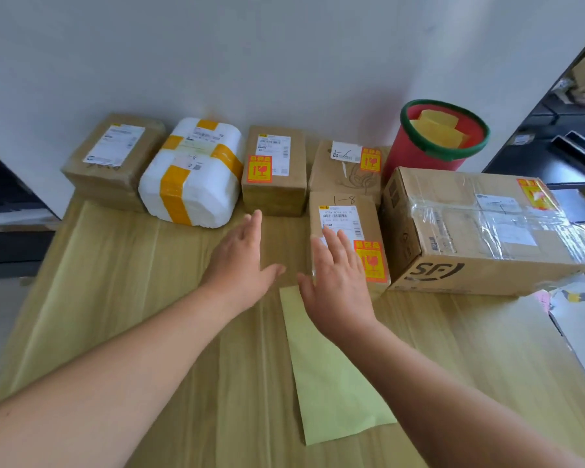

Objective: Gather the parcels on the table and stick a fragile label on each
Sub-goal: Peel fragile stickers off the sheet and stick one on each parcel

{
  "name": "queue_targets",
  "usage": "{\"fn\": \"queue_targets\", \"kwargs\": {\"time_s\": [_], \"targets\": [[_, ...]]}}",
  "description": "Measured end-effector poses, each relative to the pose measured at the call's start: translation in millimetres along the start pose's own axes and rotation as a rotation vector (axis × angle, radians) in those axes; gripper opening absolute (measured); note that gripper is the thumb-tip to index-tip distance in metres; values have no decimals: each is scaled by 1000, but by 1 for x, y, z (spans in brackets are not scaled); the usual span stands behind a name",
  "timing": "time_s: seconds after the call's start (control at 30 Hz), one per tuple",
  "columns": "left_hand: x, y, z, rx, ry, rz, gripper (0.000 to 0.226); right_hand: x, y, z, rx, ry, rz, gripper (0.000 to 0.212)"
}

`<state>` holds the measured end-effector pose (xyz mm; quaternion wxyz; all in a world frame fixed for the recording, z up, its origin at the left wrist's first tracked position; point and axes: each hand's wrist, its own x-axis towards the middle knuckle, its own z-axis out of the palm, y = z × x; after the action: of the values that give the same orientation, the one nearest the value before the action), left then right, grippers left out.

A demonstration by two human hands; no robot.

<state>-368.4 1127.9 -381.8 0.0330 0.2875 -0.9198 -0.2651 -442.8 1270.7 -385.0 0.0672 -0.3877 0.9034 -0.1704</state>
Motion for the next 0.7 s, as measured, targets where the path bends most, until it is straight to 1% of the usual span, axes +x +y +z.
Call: {"fn": "queue_targets", "kwargs": {"time_s": [0.2,0.4,0.53,0.6,0.7], "targets": [[20,-58,-56,139,110,-20,93,47,-54,4,20,-83,-52,68],[63,-127,-88,213,107,-79,92,109,-101,35,60,-116,-19,68],[92,-166,-89,234,81,-62,90,149,-125,62,77,-120,9,70],[106,-180,-86,245,75,-33,89,165,-131,75,75,-128,21,73],[120,-196,-79,218,70,-13,88,186,-139,93,85,-144,63,89]]}}
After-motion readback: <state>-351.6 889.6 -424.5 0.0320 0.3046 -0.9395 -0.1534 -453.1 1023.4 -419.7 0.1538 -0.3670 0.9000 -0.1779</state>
